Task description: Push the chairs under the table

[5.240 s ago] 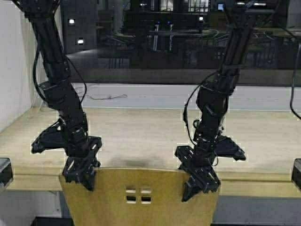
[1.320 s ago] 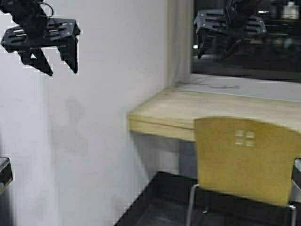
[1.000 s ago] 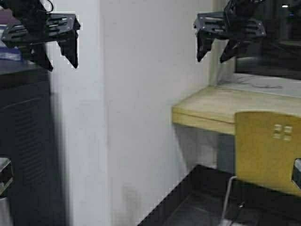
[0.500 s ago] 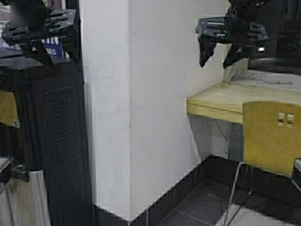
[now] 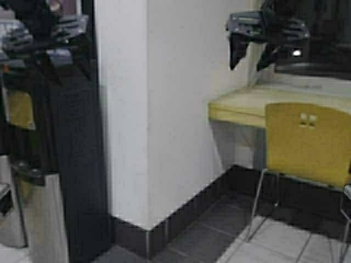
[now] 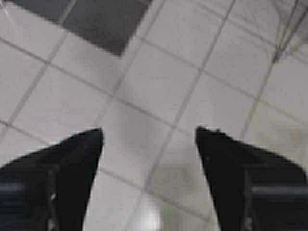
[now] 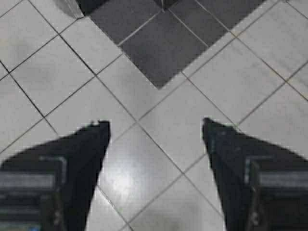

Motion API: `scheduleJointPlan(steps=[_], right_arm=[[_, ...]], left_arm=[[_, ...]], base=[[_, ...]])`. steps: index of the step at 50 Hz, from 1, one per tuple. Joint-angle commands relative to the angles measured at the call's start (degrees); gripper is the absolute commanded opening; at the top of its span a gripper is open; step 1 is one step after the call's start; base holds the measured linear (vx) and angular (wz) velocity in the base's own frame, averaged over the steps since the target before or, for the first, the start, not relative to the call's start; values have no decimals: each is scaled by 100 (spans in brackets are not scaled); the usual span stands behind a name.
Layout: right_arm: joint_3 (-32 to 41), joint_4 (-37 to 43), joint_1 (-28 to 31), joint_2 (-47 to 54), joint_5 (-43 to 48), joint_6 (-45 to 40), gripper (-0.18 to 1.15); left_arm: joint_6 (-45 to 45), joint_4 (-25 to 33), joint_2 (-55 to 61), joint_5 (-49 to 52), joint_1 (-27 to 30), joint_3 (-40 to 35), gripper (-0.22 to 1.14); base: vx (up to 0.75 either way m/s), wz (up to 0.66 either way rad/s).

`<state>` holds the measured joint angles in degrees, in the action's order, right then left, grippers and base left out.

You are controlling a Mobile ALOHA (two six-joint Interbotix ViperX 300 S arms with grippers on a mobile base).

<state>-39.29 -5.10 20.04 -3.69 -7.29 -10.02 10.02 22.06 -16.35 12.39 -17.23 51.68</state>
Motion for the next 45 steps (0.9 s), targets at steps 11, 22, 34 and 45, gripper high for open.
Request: scheduleJointPlan(steps=[11,22,34,45], right_arm=[[158,0,9,-97,18,-35,93],[211,9,9,97,18,-53,93],[220,18,18,132,-35,-88,93],[185,220,18,132,-35,-88,93]], left_arm=[[88,18,44,343,-114,-290,93],[97,0,18,290,-88,-290,93],[97,0,88,255,79,-255,93],[62,0,141,246,79,-246,93]], base=[[-32,-7],[-32,-13],[-26,-24],[-16,-34]])
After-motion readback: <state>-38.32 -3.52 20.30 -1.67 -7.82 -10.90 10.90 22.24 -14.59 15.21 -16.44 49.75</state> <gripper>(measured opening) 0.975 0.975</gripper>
